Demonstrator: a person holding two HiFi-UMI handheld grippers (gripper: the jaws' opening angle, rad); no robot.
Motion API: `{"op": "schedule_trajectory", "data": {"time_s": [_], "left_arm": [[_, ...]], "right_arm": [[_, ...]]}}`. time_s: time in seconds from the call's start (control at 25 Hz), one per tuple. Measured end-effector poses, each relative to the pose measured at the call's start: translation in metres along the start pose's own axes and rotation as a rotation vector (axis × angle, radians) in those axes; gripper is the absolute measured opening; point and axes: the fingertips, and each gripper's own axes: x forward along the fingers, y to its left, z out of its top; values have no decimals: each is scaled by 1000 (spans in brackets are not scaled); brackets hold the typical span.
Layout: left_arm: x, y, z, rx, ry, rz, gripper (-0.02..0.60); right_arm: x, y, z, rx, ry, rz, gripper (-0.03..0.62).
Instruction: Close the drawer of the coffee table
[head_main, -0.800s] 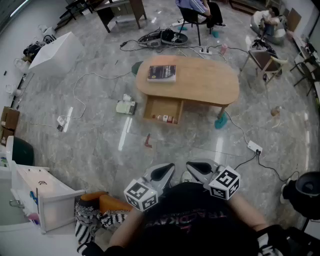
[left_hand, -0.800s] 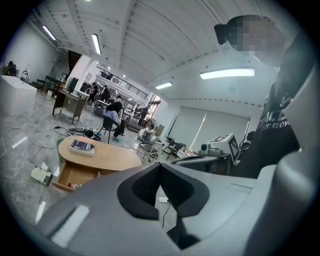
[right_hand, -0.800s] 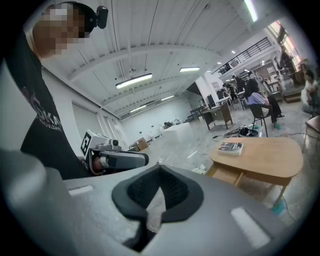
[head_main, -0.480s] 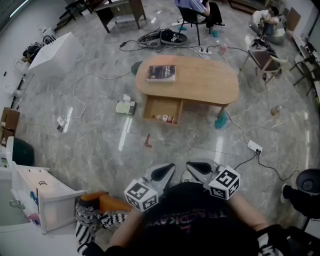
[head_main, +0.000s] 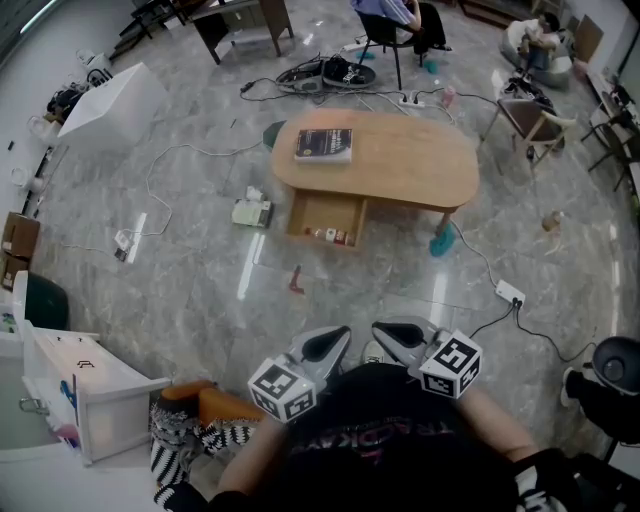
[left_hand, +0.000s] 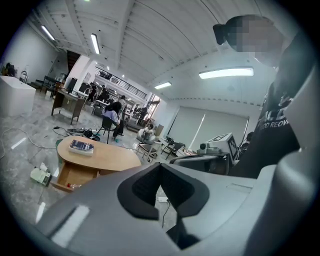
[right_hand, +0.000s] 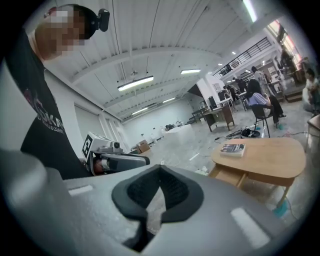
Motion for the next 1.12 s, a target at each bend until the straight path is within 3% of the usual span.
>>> {"op": "schedule_trajectory", "data": {"time_s": [0.24,0.8,1.12], "left_arm": [[-2,5,2,2,0,11,0],[-25,24,22,13,-39,102,-2],[-49,84,38,11,-82,131,-2]], "right_arm": [[4,5,4,-17,-17,39,0],[11,-3,21,-3,-64,20,0],[46,-18,32,15,-95,-56,0]]}}
